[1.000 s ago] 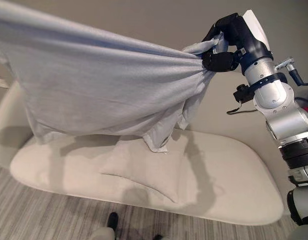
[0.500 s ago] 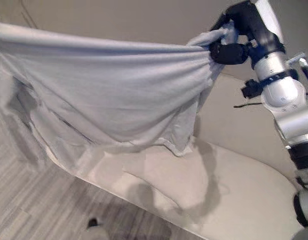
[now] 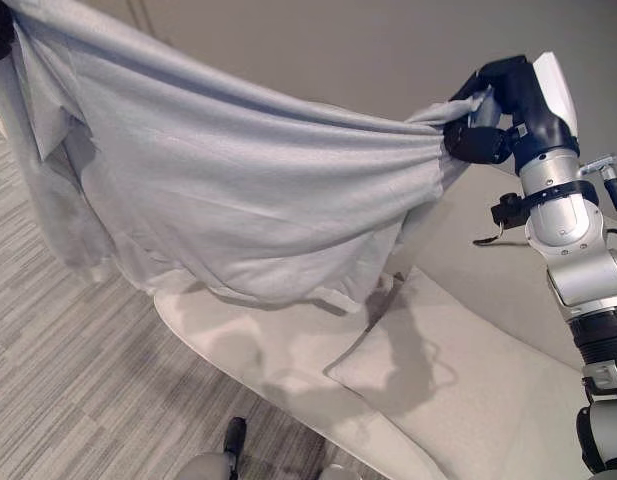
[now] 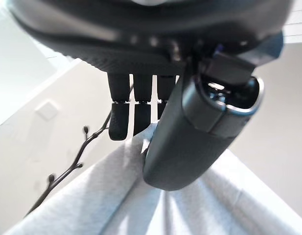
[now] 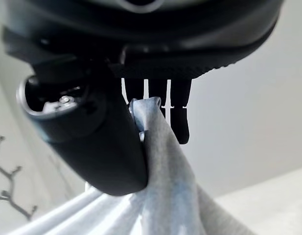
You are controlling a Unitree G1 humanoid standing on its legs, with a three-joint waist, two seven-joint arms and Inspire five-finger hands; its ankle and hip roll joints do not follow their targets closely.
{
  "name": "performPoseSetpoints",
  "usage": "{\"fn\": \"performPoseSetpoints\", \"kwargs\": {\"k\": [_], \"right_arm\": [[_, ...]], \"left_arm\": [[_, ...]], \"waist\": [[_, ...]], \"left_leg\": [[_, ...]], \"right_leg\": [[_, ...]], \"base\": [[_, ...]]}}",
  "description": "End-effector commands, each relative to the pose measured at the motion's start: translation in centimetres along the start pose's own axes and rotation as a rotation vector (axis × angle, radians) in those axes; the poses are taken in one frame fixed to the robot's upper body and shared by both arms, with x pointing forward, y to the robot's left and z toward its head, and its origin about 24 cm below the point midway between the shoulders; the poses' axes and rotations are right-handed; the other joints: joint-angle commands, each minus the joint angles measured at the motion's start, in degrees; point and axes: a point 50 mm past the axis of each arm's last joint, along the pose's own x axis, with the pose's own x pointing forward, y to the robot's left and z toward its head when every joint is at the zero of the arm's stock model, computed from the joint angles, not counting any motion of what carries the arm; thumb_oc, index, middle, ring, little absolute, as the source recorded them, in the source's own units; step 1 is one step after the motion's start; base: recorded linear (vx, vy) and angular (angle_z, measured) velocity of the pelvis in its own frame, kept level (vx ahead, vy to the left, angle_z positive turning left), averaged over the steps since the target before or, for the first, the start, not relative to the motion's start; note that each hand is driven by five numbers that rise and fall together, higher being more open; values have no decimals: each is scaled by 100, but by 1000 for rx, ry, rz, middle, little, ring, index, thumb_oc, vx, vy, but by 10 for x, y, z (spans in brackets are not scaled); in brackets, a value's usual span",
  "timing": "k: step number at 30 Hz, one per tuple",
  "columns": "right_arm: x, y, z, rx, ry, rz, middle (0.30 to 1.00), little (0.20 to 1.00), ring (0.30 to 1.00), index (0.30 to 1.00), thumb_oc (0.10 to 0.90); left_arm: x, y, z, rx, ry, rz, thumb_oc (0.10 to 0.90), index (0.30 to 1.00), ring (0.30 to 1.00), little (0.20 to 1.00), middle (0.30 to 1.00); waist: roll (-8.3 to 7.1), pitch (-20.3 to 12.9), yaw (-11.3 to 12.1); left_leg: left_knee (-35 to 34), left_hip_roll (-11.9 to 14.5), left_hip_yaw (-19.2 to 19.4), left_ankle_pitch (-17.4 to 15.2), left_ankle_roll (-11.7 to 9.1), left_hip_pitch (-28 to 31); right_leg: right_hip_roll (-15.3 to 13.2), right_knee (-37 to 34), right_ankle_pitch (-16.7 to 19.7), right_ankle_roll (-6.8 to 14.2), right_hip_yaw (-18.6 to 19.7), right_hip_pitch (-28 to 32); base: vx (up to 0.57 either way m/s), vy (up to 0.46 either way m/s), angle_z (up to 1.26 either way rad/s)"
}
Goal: Hang the clothes on the sofa on the clothes rack.
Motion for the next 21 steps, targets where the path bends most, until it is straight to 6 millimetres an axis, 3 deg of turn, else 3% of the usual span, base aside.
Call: {"fn": "performPoseSetpoints", "kwargs": {"k": [1, 3, 6, 7, 10, 11, 12, 14, 15, 16, 17, 18, 19, 20, 21], "right_arm": [[18, -73, 41, 21, -156, -317, 300, 300, 300, 300, 400], [21, -71, 44, 11, -161, -302, 300, 300, 300, 300, 400], [22, -74, 45, -5, -163, -300, 300, 300, 300, 300, 400], [19, -80, 44, -24, -154, -308, 300, 300, 300, 300, 400], [16, -79, 39, -34, -135, -310, 300, 300, 300, 300, 400], [16, -80, 38, -34, -134, -312, 300, 300, 300, 300, 400], [15, -81, 37, -33, -133, -322, 300, 300, 300, 300, 400], [6, -81, 27, -9, -106, -350, 300, 300, 300, 300, 400], [2, -84, 24, 3, -96, -368, 300, 300, 300, 300, 400], [-2, -84, 13, -4, -52, -380, 300, 300, 300, 300, 400], [-7, -84, 7, -28, -24, -376, 300, 300, 300, 300, 400], [-7, -81, 5, -43, -8, -367, 300, 300, 300, 300, 400], [-7, -78, 5, -51, -8, -365, 300, 300, 300, 300, 400], [-7, -77, 5, -28, -15, -378, 300, 300, 300, 300, 400], [-8, -77, 5, -28, -14, -379, 300, 300, 300, 300, 400]], "left_arm": [[16, 60, 16, -52, -68, 271, 400, 300, 300, 300, 300], [12, 56, 12, -53, -57, 260, 400, 300, 300, 300, 300], [11, 46, 13, -81, -60, 232, 400, 300, 300, 300, 300], [12, 37, 23, -115, -94, 209, 400, 300, 300, 300, 300], [14, 38, 29, -111, -117, 218, 400, 300, 300, 300, 300], [14, 38, 29, -111, -119, 218, 400, 300, 300, 300, 300], [14, 37, 30, -122, -118, 219, 400, 300, 300, 300, 300], [17, 36, 30, -131, -114, 214, 400, 300, 300, 300, 300], [21, 36, 35, -149, -123, 216, 400, 300, 300, 300, 300], [21, 31, 36, -152, -126, 207, 400, 300, 300, 300, 300], [21, 27, 42, -168, -143, 188, 400, 300, 300, 300, 300], [25, 24, 53, -184, -177, 179, 400, 300, 300, 300, 300], [25, 24, 57, -181, -192, 179, 400, 300, 300, 300, 300], [25, 27, 63, -158, -221, 175, 400, 300, 300, 300, 300], [25, 27, 63, -157, -222, 174, 400, 300, 300, 300, 300]], "waist": [[-310, -502, 177], [-253, -527, 177], [-196, -461, 135], [-117, -412, -25], [-178, -484, -44], [-182, -489, -50], [-179, -501, -86], [34, -633, -270], [114, -670, -298], [235, -781, -320], [185, -796, -337], [123, -767, -320], [112, -742, -297], [202, -703, -350], [196, -709, -347]], "left_leg": [[-164, 23, -107, -849, -373, 405], [-161, -2, -46, -851, -337, 414], [210, -4, 169, -907, -368, 221], [526, 427, 1005, -942, -492, -47], [415, 1338, 892, -689, -706, -54], [390, 1338, 879, -646, -709, -73], [365, 1746, 851, -471, -774, -49], [20, 2439, 667, 234, -1035, -108], [-79, 2434, 689, 242, -1081, -145], [-131, 2269, 910, -233, -1242, -76], [-42, 2035, 935, -314, -1190, -87], [1, 1770, 995, -441, -1054, -76], [-54, 1610, 1144, -528, -946, 27], [-164, 1302, 1340, -597, -778, 122], [-164, 1300, 1340, -598, -777, 115]], "right_leg": [[15, -1679, 722, 327, 70, 1093], [15, -1886, 837, 348, 160, 1177], [-95, -2101, 873, 371, -3, 1331], [-325, -2268, 970, 510, -311, 1392], [-702, -2302, 999, 610, -296, 1400], [-700, -2294, 1011, 601, -308, 1375], [-845, -2275, 962, 665, -336, 1395], [-1165, -2156, 857, 853, -405, 1578], [-1287, -2152, 897, 934, -465, 1680], [-1718, -2206, 1154, 1172, -579, 1893], [-2003, -2168, 1593, 1235, -566, 1937], [-2346, -1979, 2319, 1276, -614, 1867], [-2553, -1785, 2546, 1193, -754, 1749], [-2554, -1368, 2520, 1048, -903, 1568], [-2565, -1319, 2490, 1047, -890, 1537]], "base": [[21, 118, 43], [34, 101, 9], [-41, 162, 2], [-50, 514, 31], [26, 394, 94], [65, 287, 31], [131, 448, -9], [331, 854, 32], [500, 1095, 27], [426, 924, 35], [401, 902, 14], [236, 610, 24], [270, 807, 13], [200, 591, -5], [358, 862, -10]]}}
